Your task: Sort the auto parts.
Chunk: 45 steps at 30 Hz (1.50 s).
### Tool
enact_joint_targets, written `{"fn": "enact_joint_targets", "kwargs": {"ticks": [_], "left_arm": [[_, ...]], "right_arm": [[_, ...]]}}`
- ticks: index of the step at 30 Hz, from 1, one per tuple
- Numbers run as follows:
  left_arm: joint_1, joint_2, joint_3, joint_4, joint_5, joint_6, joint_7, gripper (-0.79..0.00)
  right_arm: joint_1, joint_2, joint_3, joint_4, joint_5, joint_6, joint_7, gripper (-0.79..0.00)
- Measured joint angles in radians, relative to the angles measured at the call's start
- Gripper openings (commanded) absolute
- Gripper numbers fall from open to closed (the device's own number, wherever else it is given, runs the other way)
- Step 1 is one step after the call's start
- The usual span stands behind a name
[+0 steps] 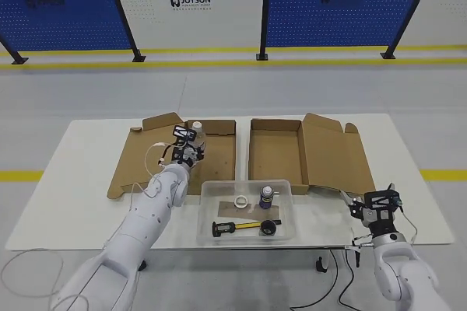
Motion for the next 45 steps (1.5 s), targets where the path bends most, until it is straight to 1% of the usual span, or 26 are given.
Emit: {"fn": "enact_joint_targets", "kwargs": {"ticks": [5,12,13,15,16,17,25,29,33,39,45], "left_arm": [[-0.023,-0.019,0.004,0.067,-0.021,0.001,0.029,-0.785],[-0.043,-0.039,0.008,0.130,-0.037,-0.013,0.048,-0.785],[-0.045,-0.041,0.010,0.138,-0.035,-0.014,0.050,-0.671],[-0.047,-0.046,0.012,0.150,-0.035,-0.014,0.051,-0.397],[-0.049,-0.048,0.014,0.159,-0.032,-0.009,0.051,-0.148],[-0.050,-0.050,0.017,0.163,-0.025,-0.004,0.053,0.000],[-0.055,-0.063,0.028,0.189,-0.004,-0.012,0.067,0.000],[-0.055,-0.063,0.031,0.191,0.019,-0.022,0.091,0.000],[-0.048,-0.060,0.037,0.181,0.057,-0.013,0.118,0.000],[-0.023,-0.048,0.023,0.138,0.087,0.005,0.150,0.000],[0.018,-0.023,-0.012,0.061,0.109,0.008,0.156,0.000]], "right_arm": [[0.000,0.000,0.000,0.000,0.000,0.000,0.000,0.000],[0.000,0.000,0.000,0.000,0.000,0.000,0.000,0.000],[0.000,0.000,0.000,0.000,0.000,0.000,0.000,0.000],[0.000,0.000,0.000,0.000,0.000,0.000,0.000,0.000],[0.000,0.000,0.000,0.000,0.000,0.000,0.000,0.000],[0.000,0.000,0.000,0.000,0.000,0.000,0.000,0.000],[0.000,0.000,0.000,0.000,0.000,0.000,0.000,0.000],[0.000,0.000,0.000,0.000,0.000,0.000,0.000,0.000],[0.000,0.000,0.000,0.000,0.000,0.000,0.000,0.000],[0.000,0.000,0.000,0.000,0.000,0.000,0.000,0.000],[0.000,0.000,0.000,0.000,0.000,0.000,0.000,0.000]]}}
